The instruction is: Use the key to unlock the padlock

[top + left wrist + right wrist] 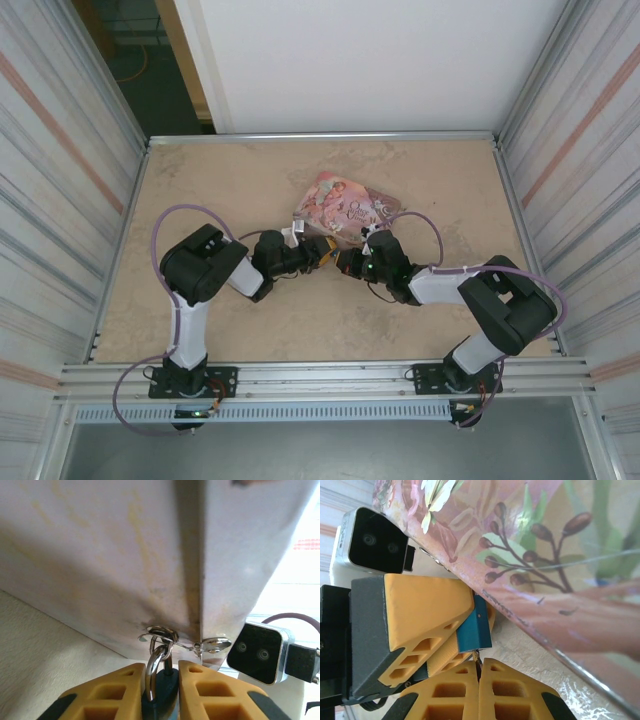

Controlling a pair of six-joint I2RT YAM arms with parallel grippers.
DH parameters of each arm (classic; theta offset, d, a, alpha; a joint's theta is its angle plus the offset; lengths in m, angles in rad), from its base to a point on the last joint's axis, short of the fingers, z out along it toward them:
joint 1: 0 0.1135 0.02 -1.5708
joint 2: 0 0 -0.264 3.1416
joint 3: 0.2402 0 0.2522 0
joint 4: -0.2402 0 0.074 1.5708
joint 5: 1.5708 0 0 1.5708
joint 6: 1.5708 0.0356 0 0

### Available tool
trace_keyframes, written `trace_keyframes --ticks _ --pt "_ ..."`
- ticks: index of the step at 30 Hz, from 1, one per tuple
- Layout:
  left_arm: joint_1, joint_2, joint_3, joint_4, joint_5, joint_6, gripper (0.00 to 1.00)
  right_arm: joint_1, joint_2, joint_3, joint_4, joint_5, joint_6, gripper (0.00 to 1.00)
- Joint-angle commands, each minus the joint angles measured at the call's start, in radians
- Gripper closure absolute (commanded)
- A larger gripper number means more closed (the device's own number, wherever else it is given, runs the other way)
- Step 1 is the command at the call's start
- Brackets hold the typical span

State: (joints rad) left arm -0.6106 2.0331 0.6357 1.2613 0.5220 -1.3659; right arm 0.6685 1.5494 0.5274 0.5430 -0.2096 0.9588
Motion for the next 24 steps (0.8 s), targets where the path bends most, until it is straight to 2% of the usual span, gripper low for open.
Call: trace_keyframes --ticks 1,5,15,24 --pt "-0.008 -0.015 0.013 0.013 -0.014 0.014 0.81 0.009 -0.017 0.030 0.084 -0.052 0.027 0.99" --pt "-0.007 -0.041 0.007 -0.017 -0.018 0.033 0.87 0.004 -0.026 0.023 0.086 -0.051 0.034 0.95" --pt "-0.007 -0.140 -0.002 -0.133 -0.037 0.075 0.97 -0.004 -0.116 -0.031 0.024 0.003 0.019 0.73" --pt "-0.012 -0.217 0.002 -0.243 -0.048 0.076 1.00 -0.004 -0.317 -0.036 -0.204 0.099 -0.117 0.60"
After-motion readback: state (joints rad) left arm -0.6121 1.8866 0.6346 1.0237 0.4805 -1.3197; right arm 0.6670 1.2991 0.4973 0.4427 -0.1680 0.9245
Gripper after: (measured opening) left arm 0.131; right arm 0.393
